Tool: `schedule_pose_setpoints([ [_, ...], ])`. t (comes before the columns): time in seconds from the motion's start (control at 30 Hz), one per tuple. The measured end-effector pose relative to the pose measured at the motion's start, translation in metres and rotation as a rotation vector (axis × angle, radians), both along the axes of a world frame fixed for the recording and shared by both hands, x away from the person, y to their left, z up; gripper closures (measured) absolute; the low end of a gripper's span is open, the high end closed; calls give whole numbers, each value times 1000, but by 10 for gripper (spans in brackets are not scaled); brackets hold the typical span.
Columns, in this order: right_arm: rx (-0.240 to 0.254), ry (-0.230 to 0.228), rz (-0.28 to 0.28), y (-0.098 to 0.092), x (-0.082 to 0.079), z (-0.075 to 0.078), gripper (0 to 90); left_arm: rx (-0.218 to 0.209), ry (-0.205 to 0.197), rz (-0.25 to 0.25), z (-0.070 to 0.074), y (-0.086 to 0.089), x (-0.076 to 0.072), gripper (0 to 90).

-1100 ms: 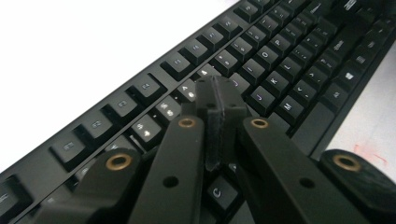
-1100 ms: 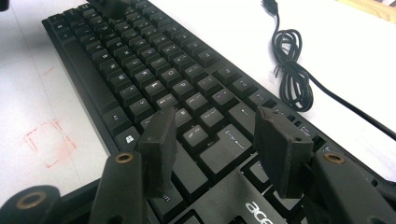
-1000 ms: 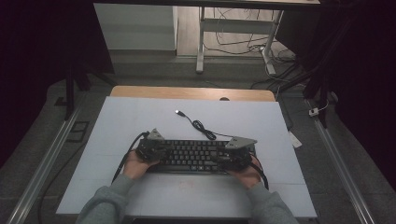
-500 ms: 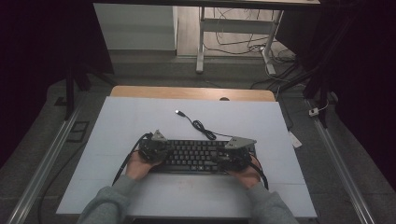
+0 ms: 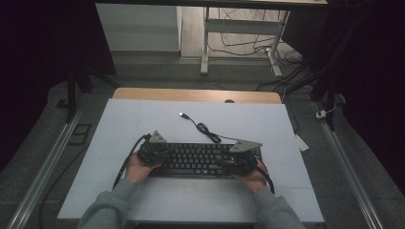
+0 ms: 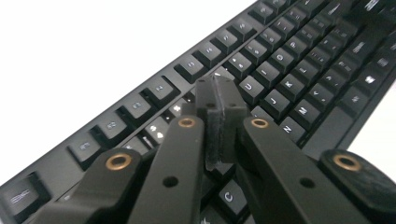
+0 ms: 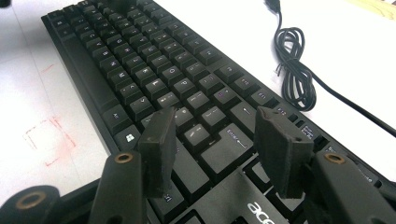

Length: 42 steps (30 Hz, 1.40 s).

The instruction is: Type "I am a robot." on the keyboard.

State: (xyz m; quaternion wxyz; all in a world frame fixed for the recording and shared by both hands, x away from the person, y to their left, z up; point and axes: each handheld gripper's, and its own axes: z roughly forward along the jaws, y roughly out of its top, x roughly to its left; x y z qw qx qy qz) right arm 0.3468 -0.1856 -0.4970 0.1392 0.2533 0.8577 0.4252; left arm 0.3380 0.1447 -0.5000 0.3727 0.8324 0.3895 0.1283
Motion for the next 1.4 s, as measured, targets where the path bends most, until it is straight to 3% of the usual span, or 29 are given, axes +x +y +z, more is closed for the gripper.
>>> schedule_pose_setpoints([
  [0.23, -3, 4, -4, 0, 0, -1, 495, -39, -17, 25, 12, 19, -8, 809],
  [0.47, 3, 1, -1, -1, 0, 0, 493, -48, -28, 62, 16, 30, -19, 476],
  [0.63, 10, -1, 1, -2, 0, 0, 493, -52, -10, 76, 13, 35, -26, 355],
  [0.83, 10, -1, 2, -1, 0, 0, 492, -47, 2, 87, 11, 38, -31, 300],
  [1.2, 15, 9, 24, 6, -1, 1, 504, -41, 3, 97, 8, 41, -33, 294],
  [1.3, 47, 33, 48, 14, -1, 4, 572, -38, 3, 96, 7, 39, -33, 293],
  [1.4, 40, 41, 77, 23, -2, 6, 698, -36, 1, 95, 7, 39, -33, 293],
])
